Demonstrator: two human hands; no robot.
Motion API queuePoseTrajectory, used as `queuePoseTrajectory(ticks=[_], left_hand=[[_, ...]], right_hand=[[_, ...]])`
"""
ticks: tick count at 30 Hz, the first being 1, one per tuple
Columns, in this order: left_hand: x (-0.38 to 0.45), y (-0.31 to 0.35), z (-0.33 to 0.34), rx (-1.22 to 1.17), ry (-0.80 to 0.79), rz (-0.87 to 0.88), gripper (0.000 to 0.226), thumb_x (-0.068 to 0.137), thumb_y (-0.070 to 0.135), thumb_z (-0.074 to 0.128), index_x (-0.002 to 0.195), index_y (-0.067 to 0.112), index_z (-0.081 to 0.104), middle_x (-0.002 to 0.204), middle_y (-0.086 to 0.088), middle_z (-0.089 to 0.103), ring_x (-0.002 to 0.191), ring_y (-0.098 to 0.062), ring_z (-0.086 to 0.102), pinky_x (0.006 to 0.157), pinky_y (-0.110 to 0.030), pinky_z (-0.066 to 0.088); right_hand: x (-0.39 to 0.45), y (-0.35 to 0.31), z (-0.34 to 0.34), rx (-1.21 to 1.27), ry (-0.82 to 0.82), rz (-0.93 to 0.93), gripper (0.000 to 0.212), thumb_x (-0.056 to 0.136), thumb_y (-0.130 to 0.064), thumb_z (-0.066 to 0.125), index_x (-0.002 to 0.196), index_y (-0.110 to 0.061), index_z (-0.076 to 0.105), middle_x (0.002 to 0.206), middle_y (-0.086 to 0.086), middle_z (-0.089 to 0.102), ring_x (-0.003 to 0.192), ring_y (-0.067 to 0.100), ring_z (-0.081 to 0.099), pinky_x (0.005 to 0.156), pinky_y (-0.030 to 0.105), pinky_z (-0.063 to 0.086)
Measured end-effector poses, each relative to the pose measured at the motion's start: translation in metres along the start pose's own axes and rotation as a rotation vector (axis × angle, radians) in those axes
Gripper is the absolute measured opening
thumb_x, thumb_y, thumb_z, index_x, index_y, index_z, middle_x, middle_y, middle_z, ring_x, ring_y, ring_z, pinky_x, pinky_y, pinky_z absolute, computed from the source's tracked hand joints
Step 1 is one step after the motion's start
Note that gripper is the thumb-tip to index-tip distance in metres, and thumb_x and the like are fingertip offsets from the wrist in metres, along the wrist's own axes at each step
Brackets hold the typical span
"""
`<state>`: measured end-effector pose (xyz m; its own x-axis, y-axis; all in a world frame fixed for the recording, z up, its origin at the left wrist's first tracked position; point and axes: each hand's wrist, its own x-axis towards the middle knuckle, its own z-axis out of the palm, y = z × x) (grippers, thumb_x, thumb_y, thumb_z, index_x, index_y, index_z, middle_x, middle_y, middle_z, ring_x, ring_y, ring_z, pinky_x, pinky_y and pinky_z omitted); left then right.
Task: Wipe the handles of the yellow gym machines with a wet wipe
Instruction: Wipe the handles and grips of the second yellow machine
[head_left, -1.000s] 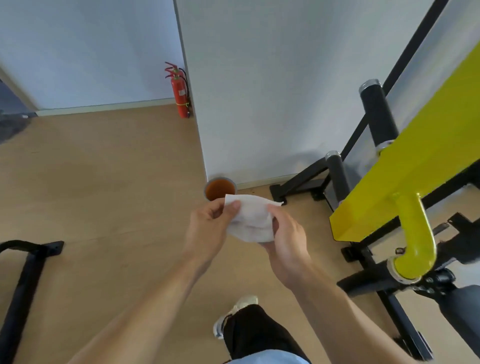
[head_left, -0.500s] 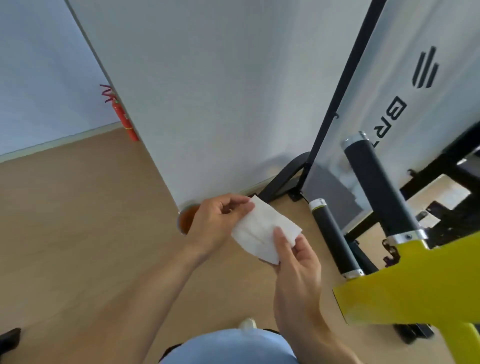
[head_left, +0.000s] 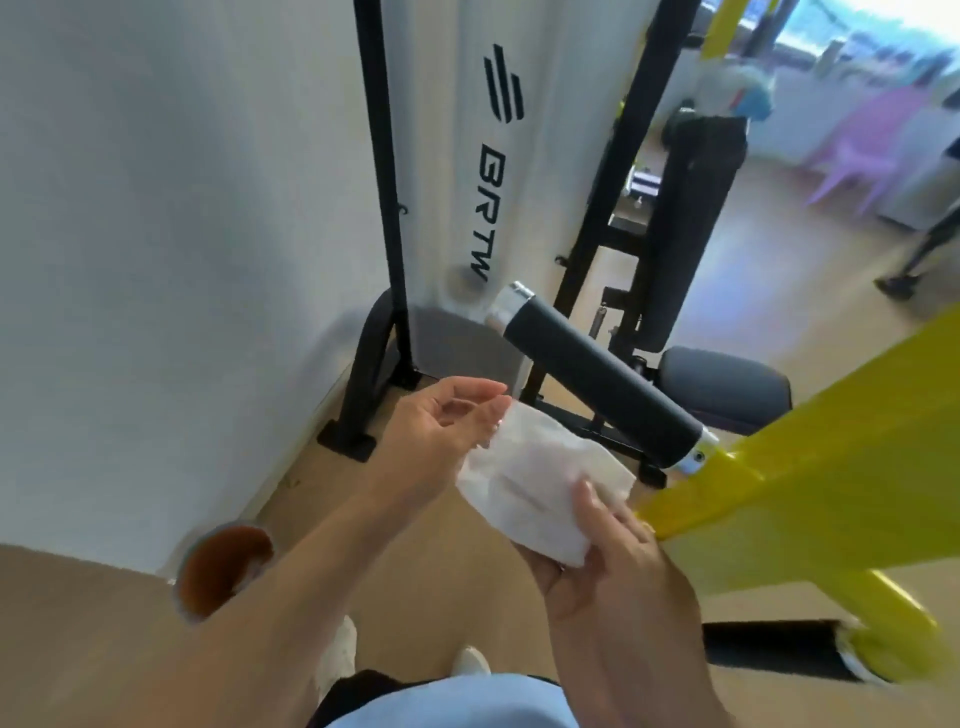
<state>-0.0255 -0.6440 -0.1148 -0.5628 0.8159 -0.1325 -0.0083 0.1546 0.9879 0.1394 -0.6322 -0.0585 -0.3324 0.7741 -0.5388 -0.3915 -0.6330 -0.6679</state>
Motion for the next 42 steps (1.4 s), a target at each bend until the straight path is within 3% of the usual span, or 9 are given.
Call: queuePoseTrajectory(ticks=[5,8,12,15,20,28,34,37,42], left_hand=[[0.026,-0.006,-0.01,0.1,-0.173,0.059,0.012,0.09,0.035,0.072,0.1,0.03,0.077,0.093,0.014,0.077,0.095,-0.004,0.07,0.08,-0.013,0.052],[0.034,-0.011,-0.024,0.119,-0.306,0.083,0.013,0.092,0.031,0.071,0.102,0.027,0.077,0.095,0.013,0.077,0.095,-0.006,0.071,0.079,-0.014,0.052],[0.041,-0.022,-0.043,0.087,-0.478,0.118,0.017,0.096,0.021,0.066,0.109,0.028,0.076,0.099,0.013,0.077,0.096,-0.011,0.073,0.078,-0.026,0.06],[0.044,-0.021,-0.047,0.061,-0.544,0.133,0.02,0.096,0.016,0.065,0.113,0.02,0.075,0.1,0.014,0.078,0.095,-0.005,0.072,0.077,-0.017,0.057],[0.045,-0.013,-0.042,0.103,-0.526,0.192,0.014,0.095,0.016,0.069,0.106,0.017,0.077,0.097,0.01,0.076,0.087,0.004,0.07,0.071,-0.006,0.049],[0.045,-0.013,-0.038,0.188,-0.535,0.224,0.015,0.091,0.026,0.073,0.103,0.018,0.077,0.095,0.01,0.077,0.089,0.004,0.068,0.075,-0.003,0.048],[0.035,-0.013,-0.034,0.234,-0.459,0.268,0.013,0.094,0.025,0.07,0.105,0.02,0.076,0.099,0.007,0.077,0.097,-0.009,0.07,0.087,-0.021,0.054],[0.033,-0.012,-0.034,0.265,-0.441,0.247,0.01,0.095,0.026,0.069,0.101,0.023,0.075,0.097,0.01,0.076,0.097,-0.009,0.07,0.09,-0.027,0.053],[0.038,-0.007,-0.035,0.27,-0.483,0.201,0.013,0.094,0.027,0.069,0.103,0.02,0.075,0.099,0.009,0.075,0.097,-0.002,0.067,0.083,-0.012,0.046]], right_hand=[[-0.01,0.031,0.022,-0.366,0.297,-0.651,0.019,0.092,-0.03,0.058,0.095,-0.04,0.074,0.084,-0.025,0.071,0.089,-0.008,0.066,0.078,0.005,0.047],[0.008,0.061,0.025,-0.883,0.27,-0.971,0.036,0.098,-0.022,0.052,0.134,-0.026,0.061,0.137,-0.017,0.061,0.133,-0.006,0.046,0.108,0.014,0.038],[0.029,0.097,0.015,-1.68,0.241,-0.905,0.05,0.102,-0.025,0.054,0.15,-0.022,0.043,0.16,-0.007,0.032,0.154,0.011,0.012,0.126,0.039,0.014],[0.022,0.098,0.035,-1.614,0.371,-0.826,0.051,0.107,-0.046,0.03,0.148,-0.022,0.047,0.156,-0.007,0.041,0.151,0.009,0.022,0.124,0.037,0.016],[0.033,0.073,0.045,-2.002,0.634,-0.707,0.052,0.088,-0.034,0.072,0.134,-0.012,0.061,0.119,0.009,0.065,0.112,0.03,0.058,0.099,0.041,0.042],[0.031,0.048,0.03,-2.201,0.582,-0.539,0.036,0.104,-0.024,0.045,0.137,-0.01,0.048,0.128,0.011,0.063,0.121,0.029,0.056,0.116,0.04,0.027],[0.055,0.05,0.022,-2.134,0.188,-0.768,0.031,0.1,-0.029,0.055,0.124,-0.01,0.055,0.119,0.01,0.067,0.112,0.031,0.062,0.107,0.041,0.039],[0.043,0.043,0.015,-2.358,0.355,-0.678,0.033,0.099,-0.015,0.038,0.127,-0.005,0.051,0.118,0.017,0.065,0.116,0.037,0.058,0.118,0.049,0.024],[0.02,0.028,0.001,-2.77,0.529,-0.456,0.037,0.099,-0.011,0.026,0.125,0.005,0.047,0.113,0.021,0.065,0.113,0.041,0.057,0.121,0.055,0.016]])
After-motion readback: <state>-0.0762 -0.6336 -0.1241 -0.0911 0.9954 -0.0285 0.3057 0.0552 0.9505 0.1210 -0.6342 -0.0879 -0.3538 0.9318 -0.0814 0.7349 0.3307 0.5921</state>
